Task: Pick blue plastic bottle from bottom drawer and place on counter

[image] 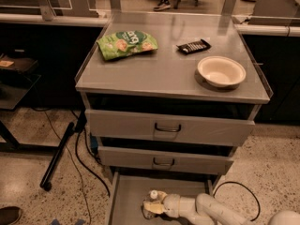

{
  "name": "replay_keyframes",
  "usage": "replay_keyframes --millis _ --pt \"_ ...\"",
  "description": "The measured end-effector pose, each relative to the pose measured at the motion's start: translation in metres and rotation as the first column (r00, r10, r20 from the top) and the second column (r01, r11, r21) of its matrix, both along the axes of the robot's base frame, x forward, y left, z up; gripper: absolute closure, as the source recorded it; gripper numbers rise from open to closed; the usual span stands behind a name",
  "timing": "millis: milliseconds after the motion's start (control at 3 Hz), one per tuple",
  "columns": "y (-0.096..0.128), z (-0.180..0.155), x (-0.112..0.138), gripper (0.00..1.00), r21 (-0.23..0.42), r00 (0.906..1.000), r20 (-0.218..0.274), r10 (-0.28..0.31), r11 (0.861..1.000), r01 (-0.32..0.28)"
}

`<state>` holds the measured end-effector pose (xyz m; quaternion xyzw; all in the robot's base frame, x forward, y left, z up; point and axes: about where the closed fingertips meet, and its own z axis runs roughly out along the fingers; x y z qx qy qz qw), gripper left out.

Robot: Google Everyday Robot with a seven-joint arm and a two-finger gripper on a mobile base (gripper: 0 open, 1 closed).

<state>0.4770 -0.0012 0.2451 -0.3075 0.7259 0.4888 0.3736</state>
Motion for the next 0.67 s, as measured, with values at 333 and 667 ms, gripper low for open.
replay_keyframes --millis 333,667 --pt "-0.005 0.039 -0.003 1.0 -0.002 0.9987 0.016 -0.048 0.999 0.048" --pt "-0.008 0.076 -0.008 1.0 -0.022 0.994 0.056 -0.093 0.995 0.095"
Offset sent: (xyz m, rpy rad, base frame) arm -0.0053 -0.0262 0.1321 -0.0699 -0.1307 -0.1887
